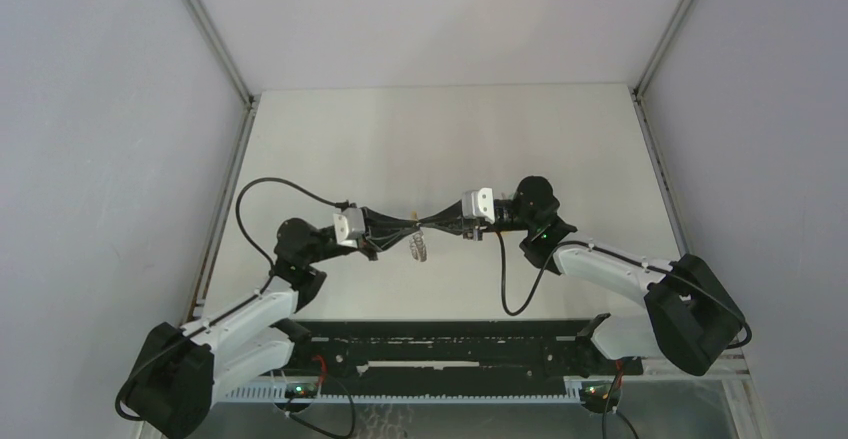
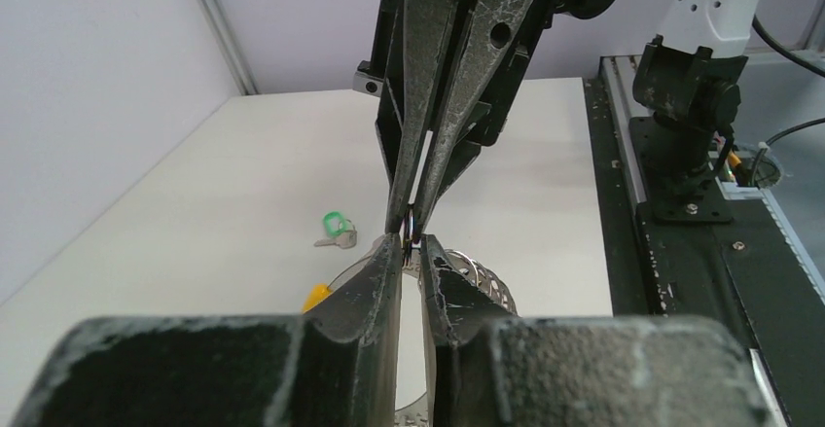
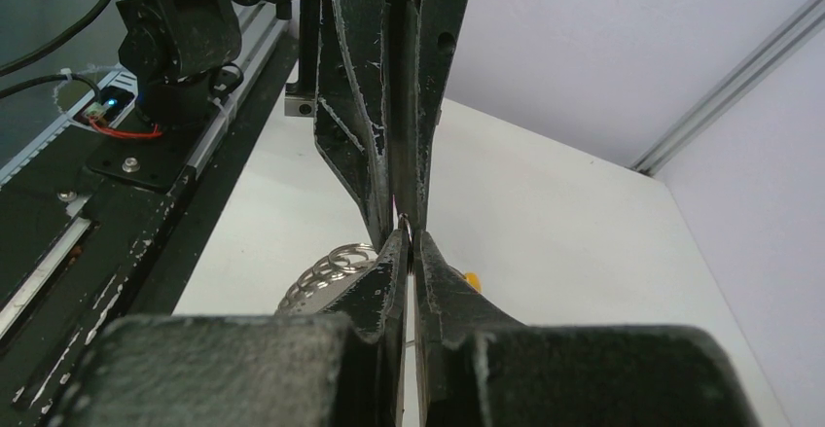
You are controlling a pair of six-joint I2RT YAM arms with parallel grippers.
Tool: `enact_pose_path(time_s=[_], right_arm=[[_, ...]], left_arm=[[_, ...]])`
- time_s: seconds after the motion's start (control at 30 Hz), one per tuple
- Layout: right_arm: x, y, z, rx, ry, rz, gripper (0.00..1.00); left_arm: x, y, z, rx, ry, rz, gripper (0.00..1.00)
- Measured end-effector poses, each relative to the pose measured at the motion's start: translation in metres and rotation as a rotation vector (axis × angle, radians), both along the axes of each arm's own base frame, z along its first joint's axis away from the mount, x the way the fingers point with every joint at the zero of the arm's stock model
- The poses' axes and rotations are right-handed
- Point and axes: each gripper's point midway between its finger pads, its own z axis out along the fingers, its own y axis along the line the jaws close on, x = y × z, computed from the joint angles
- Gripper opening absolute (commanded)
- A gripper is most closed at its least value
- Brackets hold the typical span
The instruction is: Put the keys on the keyring
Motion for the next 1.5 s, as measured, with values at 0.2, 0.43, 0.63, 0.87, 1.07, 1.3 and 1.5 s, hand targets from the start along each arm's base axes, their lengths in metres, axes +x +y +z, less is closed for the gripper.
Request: enact_pose_path(time_s=[0.2,0.43,0.63,0.87,1.07,1.3,1.5], right_arm=[[0.0,0.0,0.0,0.0,0.002,-0.001,0.0],[0.001,0.0,0.0,0.001,0.001,-0.005,0.0],[0.0,0.001,0.002,0.005,-0.004,-0.001,0.0],[0.001,-0.002,-0.004,-0.037,0.021,-0.031,0.04],[0.004,-0.01,-0.02,-0.117,0.037,-0.091,0.14],[0.011,-0.02,-0.046,-0.22,0.039,-0.153,0.25],[0.013,-0.022,-0.056,-0.259,0.018,-0.175,0.32]], left_arm=[[0.004,0.001,-0.002,0.004,0.003,0.022,0.19],[0.005,0.001,-0.002,0.005,0.003,0.037,0.0],[0.004,0.004,0.002,0.003,-0.015,0.047,0.0],[0.0,0.004,-0.003,0.07,-0.04,0.125,0.0],[0.005,0.003,-0.021,0.201,-0.041,0.22,0.0],[0.019,0.008,-0.05,0.378,-0.002,0.304,0.0],[0.025,0.009,-0.059,0.47,0.016,0.323,0.0]])
